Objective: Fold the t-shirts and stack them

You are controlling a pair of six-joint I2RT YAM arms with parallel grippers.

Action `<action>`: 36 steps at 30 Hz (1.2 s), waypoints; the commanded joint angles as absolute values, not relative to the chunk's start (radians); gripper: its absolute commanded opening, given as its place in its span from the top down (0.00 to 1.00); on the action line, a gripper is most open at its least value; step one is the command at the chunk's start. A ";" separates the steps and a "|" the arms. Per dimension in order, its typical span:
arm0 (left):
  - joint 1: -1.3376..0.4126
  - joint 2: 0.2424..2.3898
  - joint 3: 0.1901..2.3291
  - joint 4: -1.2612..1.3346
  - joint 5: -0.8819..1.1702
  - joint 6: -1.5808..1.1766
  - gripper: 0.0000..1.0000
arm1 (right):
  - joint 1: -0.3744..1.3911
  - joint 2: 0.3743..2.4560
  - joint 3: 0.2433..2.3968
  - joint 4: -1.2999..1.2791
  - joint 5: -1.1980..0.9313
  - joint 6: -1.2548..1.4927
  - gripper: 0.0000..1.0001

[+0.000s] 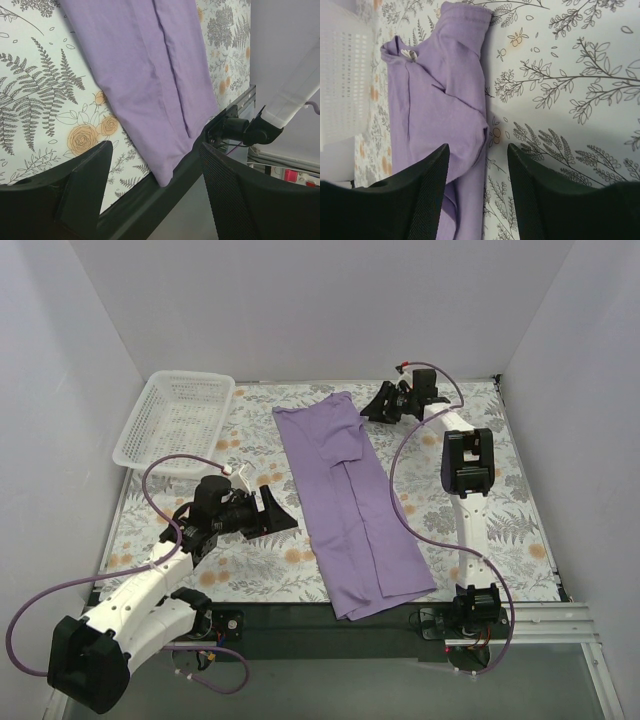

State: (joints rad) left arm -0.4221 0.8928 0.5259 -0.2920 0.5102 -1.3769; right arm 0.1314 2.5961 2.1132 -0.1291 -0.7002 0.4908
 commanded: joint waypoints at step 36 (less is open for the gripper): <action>-0.425 0.896 0.543 -0.291 0.495 -1.353 0.31 | 0.117 2.626 2.214 0.064 -0.824 0.592 0.99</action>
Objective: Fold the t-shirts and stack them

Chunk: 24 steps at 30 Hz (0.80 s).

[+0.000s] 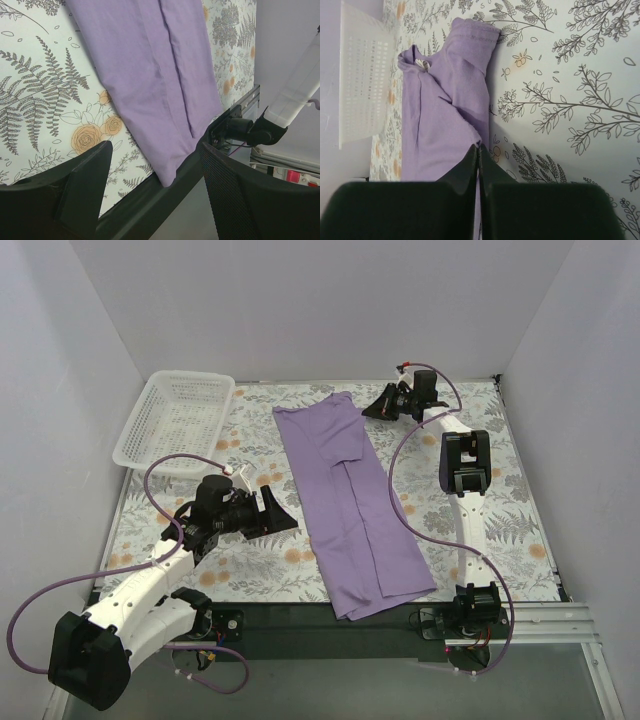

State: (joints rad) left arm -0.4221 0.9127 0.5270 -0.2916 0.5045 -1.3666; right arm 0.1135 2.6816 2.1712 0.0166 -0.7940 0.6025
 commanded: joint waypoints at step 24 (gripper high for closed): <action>-0.425 0.867 0.526 -0.307 0.503 -1.350 0.31 | 0.187 2.523 2.123 0.051 -0.821 0.479 0.99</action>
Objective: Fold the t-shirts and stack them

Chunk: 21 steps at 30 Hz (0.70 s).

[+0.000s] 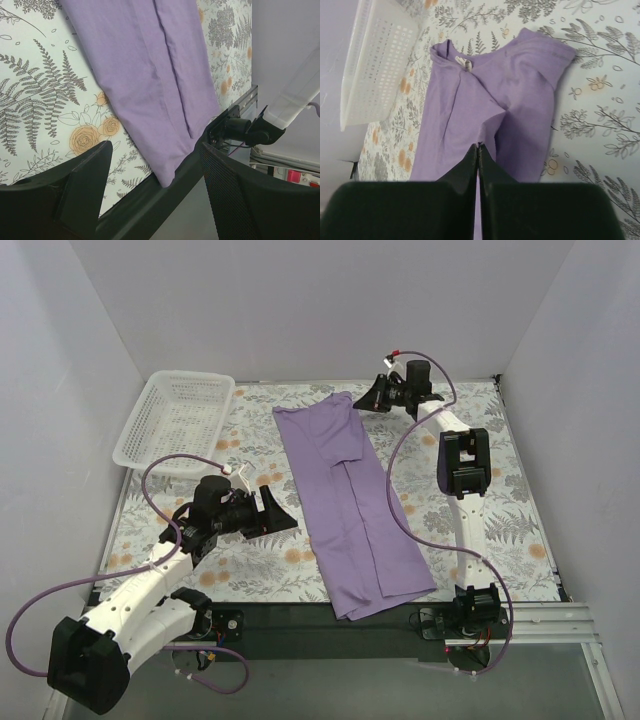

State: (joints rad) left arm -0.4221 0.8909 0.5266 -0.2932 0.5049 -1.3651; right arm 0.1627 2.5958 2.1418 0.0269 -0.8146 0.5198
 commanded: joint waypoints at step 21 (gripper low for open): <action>-0.426 0.850 0.531 -0.319 0.506 -1.342 0.31 | 0.422 2.372 2.057 -0.273 -0.500 -0.030 0.54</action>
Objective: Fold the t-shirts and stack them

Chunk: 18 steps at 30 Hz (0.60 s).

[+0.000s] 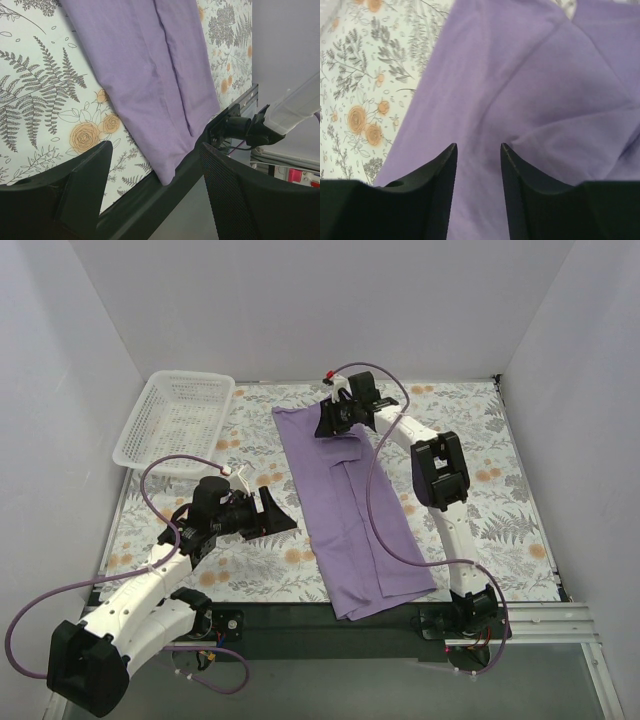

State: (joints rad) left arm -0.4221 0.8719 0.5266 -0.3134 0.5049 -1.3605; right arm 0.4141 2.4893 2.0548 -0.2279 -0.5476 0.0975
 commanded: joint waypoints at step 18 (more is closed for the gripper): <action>-0.463 0.862 0.607 -0.318 0.551 -1.229 0.29 | 0.311 1.601 1.331 -0.655 -1.007 -1.059 0.32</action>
State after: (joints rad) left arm -0.4305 0.8528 0.5411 -0.3222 0.5106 -1.2968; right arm 0.2871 1.8015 1.5188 -0.4873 -0.9455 -0.6880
